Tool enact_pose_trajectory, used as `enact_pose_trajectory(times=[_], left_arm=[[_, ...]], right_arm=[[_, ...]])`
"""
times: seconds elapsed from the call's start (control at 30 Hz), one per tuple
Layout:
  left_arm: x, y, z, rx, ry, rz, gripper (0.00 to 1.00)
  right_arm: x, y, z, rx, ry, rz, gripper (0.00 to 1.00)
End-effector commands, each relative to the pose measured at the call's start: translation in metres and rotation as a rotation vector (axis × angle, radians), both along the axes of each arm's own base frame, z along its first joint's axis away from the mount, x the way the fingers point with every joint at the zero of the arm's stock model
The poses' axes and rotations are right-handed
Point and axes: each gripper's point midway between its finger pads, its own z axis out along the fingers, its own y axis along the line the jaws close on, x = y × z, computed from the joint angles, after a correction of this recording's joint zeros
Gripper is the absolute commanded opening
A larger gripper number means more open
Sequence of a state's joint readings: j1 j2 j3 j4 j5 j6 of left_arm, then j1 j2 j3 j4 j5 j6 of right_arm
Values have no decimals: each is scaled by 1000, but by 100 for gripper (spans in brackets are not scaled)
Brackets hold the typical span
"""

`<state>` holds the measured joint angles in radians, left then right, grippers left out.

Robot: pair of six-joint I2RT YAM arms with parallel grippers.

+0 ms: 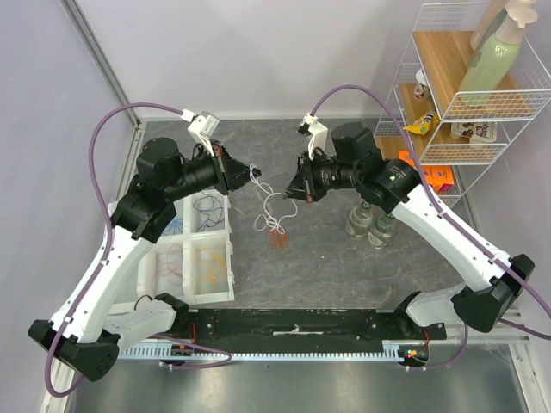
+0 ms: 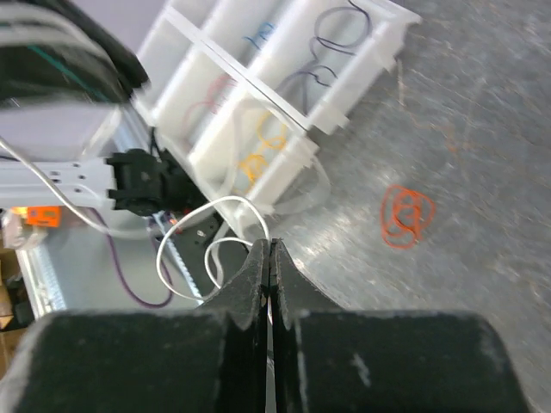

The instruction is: Untangle the cables

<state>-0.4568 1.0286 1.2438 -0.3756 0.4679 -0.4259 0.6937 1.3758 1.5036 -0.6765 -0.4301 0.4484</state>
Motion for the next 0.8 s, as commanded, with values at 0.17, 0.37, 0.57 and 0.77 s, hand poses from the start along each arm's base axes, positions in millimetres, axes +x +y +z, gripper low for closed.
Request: enact_pose_trajectory(times=[0.17, 0.37, 0.57, 0.77], left_arm=[[-42, -29, 11, -86, 26, -307, 10], [-41, -28, -7, -52, 66, -303, 14], [-31, -23, -20, -12, 97, -238, 18], [-29, -18, -16, -4, 73, -201, 21]], right_arm=[[-1, 29, 55, 202, -44, 45, 0], [4, 30, 71, 227, -79, 18, 0], [-1, 30, 80, 251, -95, 43, 0], [-3, 31, 76, 244, -90, 57, 0]])
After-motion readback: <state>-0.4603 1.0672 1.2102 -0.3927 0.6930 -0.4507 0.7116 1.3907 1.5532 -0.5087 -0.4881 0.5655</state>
